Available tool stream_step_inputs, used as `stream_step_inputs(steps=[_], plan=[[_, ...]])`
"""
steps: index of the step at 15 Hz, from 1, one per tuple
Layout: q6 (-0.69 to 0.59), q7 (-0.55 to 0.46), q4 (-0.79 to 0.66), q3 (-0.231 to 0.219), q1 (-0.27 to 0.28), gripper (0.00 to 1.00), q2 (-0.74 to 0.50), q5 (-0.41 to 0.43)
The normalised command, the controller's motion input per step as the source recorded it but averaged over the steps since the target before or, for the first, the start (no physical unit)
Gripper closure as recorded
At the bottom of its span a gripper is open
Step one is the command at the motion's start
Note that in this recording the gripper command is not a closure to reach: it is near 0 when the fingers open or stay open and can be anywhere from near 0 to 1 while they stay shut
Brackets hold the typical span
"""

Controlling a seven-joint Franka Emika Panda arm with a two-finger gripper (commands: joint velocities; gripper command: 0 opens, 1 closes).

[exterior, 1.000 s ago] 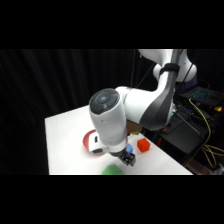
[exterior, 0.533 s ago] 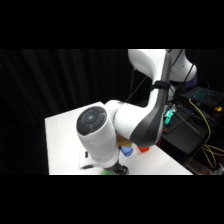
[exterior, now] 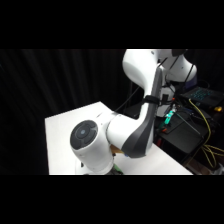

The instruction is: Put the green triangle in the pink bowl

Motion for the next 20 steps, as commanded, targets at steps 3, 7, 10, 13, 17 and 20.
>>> stream_step_inputs(steps=[3,7,10,13,17,20], plan=[[-0.2,-0.29,0.39,0.032,-0.056,0.0,0.23,-0.027],[-0.21,-0.27,0.4,0.032,-0.048,1.0,0.19,-0.025],[-0.15,-0.21,0.27,0.017,-0.045,1.0,0.08,-0.033],[-0.08,-0.15,0.09,0.0,-0.04,1.0,-0.03,-0.035],[-0.01,-0.1,-0.16,-0.006,-0.045,1.0,-0.23,-0.036],[0.03,-0.04,-0.36,-0.02,-0.043,1.0,-0.44,-0.051]])
